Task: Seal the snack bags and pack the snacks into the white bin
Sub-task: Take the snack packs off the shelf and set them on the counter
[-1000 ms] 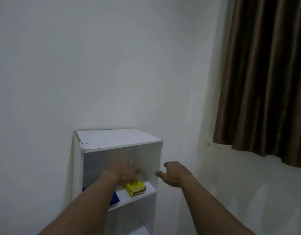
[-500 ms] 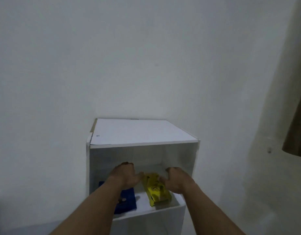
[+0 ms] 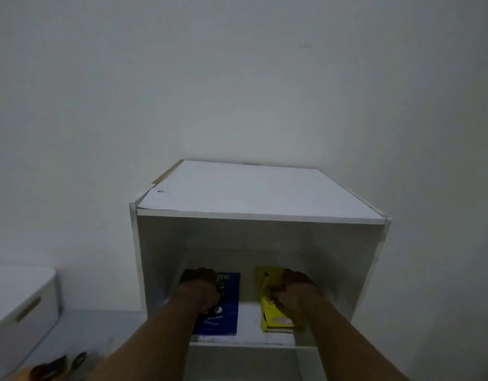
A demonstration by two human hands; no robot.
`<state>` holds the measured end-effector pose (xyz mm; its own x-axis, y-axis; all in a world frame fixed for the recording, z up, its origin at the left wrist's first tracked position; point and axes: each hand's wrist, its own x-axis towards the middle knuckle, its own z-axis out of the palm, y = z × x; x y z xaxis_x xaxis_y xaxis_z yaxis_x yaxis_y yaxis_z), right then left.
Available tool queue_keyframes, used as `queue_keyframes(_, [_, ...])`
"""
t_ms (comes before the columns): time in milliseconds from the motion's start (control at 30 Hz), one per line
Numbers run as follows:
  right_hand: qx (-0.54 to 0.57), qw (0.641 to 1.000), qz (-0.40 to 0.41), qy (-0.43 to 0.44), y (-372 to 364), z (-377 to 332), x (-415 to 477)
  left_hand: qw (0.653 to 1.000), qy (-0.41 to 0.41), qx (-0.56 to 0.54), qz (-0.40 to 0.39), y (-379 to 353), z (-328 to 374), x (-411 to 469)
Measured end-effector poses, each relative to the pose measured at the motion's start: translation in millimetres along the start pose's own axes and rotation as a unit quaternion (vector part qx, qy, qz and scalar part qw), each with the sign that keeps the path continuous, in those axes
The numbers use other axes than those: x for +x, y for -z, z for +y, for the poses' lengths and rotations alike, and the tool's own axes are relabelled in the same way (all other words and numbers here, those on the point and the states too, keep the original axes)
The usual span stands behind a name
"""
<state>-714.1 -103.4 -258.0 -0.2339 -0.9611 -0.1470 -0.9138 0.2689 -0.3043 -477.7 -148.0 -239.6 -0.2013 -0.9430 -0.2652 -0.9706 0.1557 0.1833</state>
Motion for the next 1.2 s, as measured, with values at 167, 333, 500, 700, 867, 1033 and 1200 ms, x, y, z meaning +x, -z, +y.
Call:
queue_keyframes(167, [0.138,0.989,-0.048,-0.011,6,1,18,0.999,0.038,-0.028,-0.021,-9,-1,10])
queue_keyframes(333, [0.17,0.982,-0.081,-0.02,9,1,28,0.996,0.068,-0.049,0.008,-9,-2,25])
queue_keyframes(500, [0.124,0.987,-0.096,-0.022,14,-1,36,0.995,0.088,-0.055,0.015,-7,-2,32])
queue_keyframes(700, [0.108,0.988,-0.101,-0.046,24,-3,37,0.98,0.072,-0.174,0.072,-8,-8,38])
queue_keyframes(867, [0.151,0.984,-0.089,-0.039,24,-5,39,0.975,0.049,-0.185,0.11,-4,-1,35])
queue_keyframes(1033, [0.192,0.98,-0.043,-0.024,32,-13,31,0.972,0.045,-0.208,0.101,3,3,30])
queue_keyframes(1200, [0.238,0.971,0.013,-0.008,46,-25,13,0.968,-0.017,-0.219,0.125,18,0,13])
